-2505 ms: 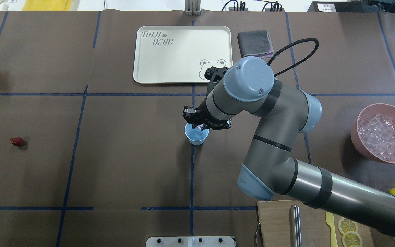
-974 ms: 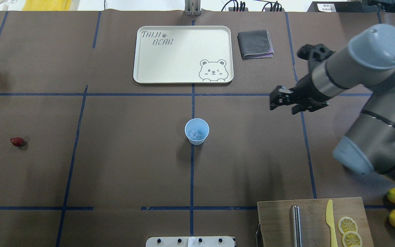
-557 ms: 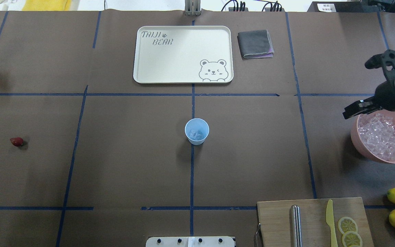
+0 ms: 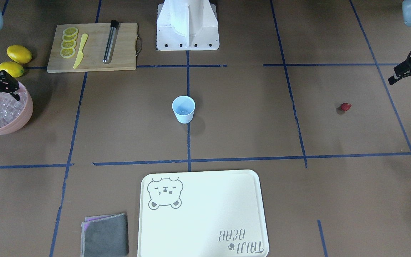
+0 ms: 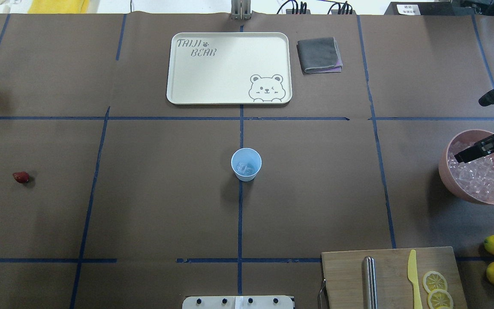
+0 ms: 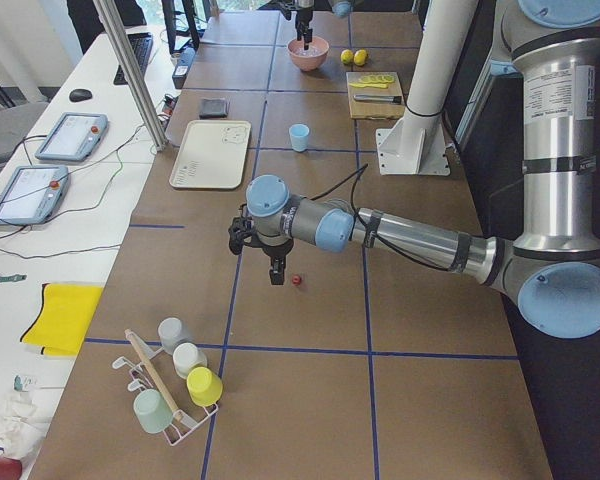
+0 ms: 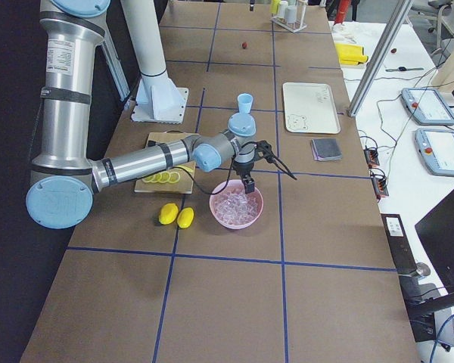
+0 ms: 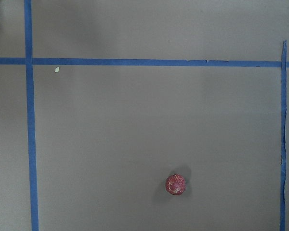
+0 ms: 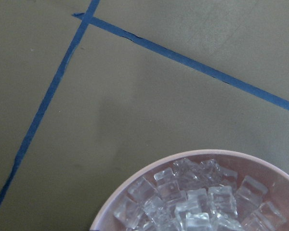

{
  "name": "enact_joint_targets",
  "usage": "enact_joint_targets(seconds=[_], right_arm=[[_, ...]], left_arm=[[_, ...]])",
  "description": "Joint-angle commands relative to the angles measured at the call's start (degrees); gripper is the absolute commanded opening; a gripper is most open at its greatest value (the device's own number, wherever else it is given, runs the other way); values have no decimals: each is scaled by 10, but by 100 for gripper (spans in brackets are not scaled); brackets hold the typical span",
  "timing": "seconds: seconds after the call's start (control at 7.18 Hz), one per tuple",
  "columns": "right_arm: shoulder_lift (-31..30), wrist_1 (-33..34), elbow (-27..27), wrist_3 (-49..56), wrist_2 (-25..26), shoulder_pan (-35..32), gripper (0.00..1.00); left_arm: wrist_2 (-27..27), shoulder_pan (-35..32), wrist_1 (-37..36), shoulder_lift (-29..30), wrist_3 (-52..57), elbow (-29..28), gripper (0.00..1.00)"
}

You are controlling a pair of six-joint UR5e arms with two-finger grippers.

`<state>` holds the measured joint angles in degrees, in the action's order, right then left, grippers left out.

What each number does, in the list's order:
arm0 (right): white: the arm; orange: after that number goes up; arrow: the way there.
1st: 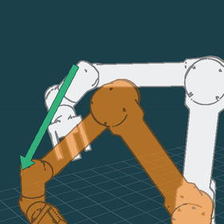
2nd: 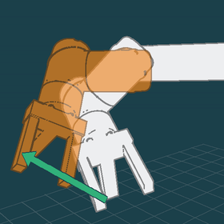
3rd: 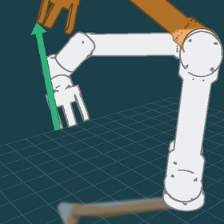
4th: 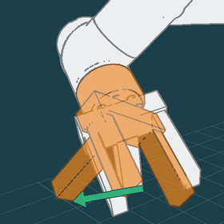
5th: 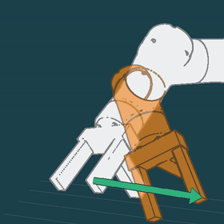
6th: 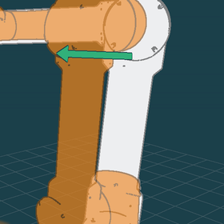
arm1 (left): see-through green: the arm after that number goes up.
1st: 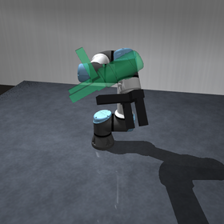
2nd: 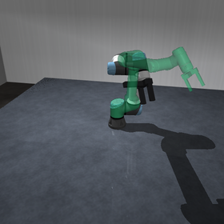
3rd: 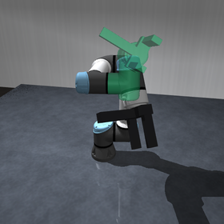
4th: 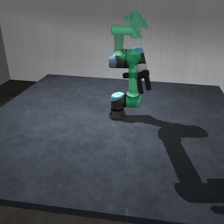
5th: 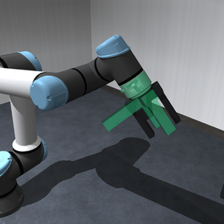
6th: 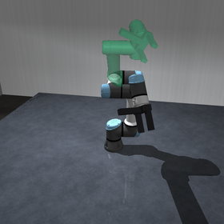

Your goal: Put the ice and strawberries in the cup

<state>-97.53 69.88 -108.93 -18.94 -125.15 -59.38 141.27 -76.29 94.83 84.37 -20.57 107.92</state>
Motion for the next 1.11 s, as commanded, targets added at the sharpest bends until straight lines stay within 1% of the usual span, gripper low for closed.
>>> enact_joint_targets(seconds=[0.0,0.42,0.7,0.84,0.97], right_arm=[[-6,-27,20,4,-2,0,93],[-8,-29,43,5,3,1,90],[-8,-29,55,4,3,1,84],[-7,-29,57,4,3,1,79],[-6,-29,58,2,3,1,61]], left_arm=[[1,0,0,1,0,0,100],[1,0,0,-1,0,0,100],[1,0,0,-1,0,1,100],[1,0,0,-1,0,1,100],[1,0,0,-1,0,1,100]])
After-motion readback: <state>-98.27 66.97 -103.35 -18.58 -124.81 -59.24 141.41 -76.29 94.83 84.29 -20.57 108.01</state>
